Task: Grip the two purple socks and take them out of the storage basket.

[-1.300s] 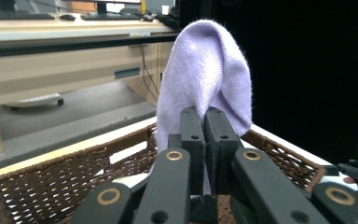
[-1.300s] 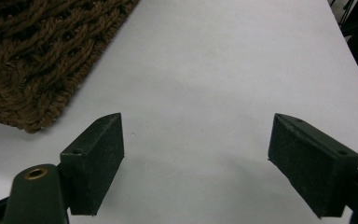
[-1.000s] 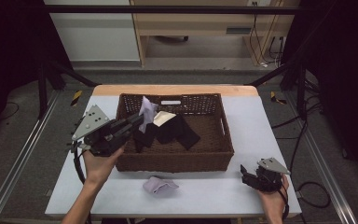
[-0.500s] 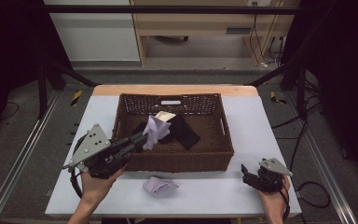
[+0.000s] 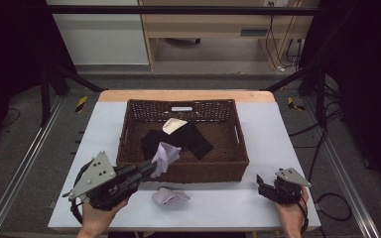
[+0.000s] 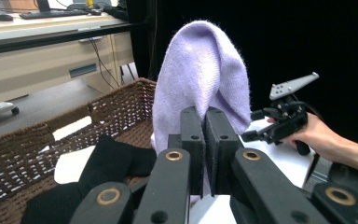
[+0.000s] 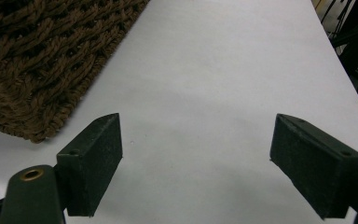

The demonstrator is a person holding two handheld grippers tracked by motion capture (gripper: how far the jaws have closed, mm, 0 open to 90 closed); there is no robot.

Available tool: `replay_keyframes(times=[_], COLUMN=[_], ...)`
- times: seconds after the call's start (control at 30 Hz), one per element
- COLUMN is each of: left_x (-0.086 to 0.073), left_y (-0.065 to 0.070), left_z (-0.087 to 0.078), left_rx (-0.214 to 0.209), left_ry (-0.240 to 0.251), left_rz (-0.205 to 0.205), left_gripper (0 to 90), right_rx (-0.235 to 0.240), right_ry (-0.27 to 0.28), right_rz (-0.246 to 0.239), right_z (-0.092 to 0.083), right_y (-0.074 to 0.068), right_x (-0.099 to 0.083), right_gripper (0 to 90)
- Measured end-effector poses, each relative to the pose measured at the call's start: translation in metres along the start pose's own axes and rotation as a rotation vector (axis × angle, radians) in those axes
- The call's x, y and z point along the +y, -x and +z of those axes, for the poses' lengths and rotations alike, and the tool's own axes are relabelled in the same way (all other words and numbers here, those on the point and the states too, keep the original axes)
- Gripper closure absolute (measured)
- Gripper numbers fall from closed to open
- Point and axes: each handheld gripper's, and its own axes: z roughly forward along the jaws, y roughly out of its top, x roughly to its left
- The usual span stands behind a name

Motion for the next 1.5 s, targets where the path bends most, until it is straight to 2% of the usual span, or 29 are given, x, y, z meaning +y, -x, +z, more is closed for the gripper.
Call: replay_keyframes(times=[0.17, 0.3, 0.47, 0.7, 0.9, 1.0, 1.07, 1.1, 1.2, 1.27, 1.43, 1.5], left_x=[-0.012, -0.027, -0.051, -0.09, -0.117, -0.124, -0.128, -0.13, -0.132, -0.132, -0.13, -0.13], left_y=[0.007, 0.01, 0.008, -0.005, -0.012, -0.012, -0.012, -0.011, -0.012, -0.014, -0.021, -0.023], left_z=[-0.003, -0.001, 0.004, 0.029, 0.054, 0.061, 0.065, 0.067, 0.069, 0.068, 0.06, 0.057], left_rx=[-0.021, -0.038, -0.041, -0.028, -0.004, 0.022, 0.016, 0.027, 0.048, 0.062, 0.082, 0.105], left_ry=[-0.037, -0.079, -0.159, -0.294, -0.415, -0.455, -0.469, -0.48, -0.486, -0.483, -0.459, -0.45], left_rz=[-0.003, -0.023, -0.055, -0.128, -0.14, -0.114, -0.115, -0.111, -0.1, -0.113, -0.147, -0.151], left_gripper=[85.8, 85.8, 85.7, 85.7, 85.6, 85.5, 85.2, 84.3, 74.9, 67.0, 54.2, 48.6], right_rx=[-0.002, -0.001, -0.002, 0.0, 0.001, 0.0, -0.002, -0.001, -0.004, -0.004, -0.002, -0.003], right_ry=[-0.004, -0.001, -0.003, -0.008, -0.009, -0.012, -0.015, -0.016, -0.018, -0.02, -0.023, -0.02], right_rz=[-0.003, -0.002, -0.001, -0.004, -0.003, -0.007, -0.009, -0.008, -0.006, -0.001, 0.001, 0.0], right_z=[0.0, 0.0, 0.0, 0.001, 0.001, 0.001, 0.001, 0.001, 0.002, 0.002, 0.002, 0.002], right_y=[-0.001, 0.0, 0.0, 0.0, 0.0, -0.001, -0.001, -0.001, -0.001, 0.0, 0.0, 0.0], right_x=[0.0, 0.0, 0.0, 0.0, 0.0, 0.0, 0.0, 0.0, 0.0, 0.001, 0.001, 0.001], right_gripper=[16.8, 16.3, 16.2, 15.9, 15.6, 15.4, 15.2, 15.0, 14.0, 13.6, 13.6, 13.7])
